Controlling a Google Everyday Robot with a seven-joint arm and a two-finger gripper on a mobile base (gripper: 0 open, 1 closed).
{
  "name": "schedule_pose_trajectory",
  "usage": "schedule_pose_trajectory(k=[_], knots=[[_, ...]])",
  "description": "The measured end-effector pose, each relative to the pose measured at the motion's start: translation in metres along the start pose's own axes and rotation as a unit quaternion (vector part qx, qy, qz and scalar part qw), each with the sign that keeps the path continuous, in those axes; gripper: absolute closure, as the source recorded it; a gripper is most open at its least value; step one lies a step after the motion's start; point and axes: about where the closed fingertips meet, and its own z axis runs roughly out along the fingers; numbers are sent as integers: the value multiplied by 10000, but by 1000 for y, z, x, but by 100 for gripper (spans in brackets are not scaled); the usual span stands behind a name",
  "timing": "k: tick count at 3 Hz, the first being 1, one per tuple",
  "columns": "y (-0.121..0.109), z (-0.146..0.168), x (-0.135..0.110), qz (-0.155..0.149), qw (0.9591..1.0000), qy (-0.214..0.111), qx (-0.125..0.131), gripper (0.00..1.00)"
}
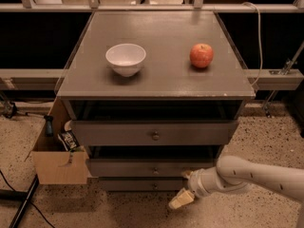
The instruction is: Close middle drawer
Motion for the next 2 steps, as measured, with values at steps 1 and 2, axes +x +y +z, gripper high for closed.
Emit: schedule_pose_trajectory(k=[1, 2], knots=[[-15, 11, -18, -111, 9998, 121, 95, 0], [-23, 15, -29, -214, 9995, 161, 186, 0]])
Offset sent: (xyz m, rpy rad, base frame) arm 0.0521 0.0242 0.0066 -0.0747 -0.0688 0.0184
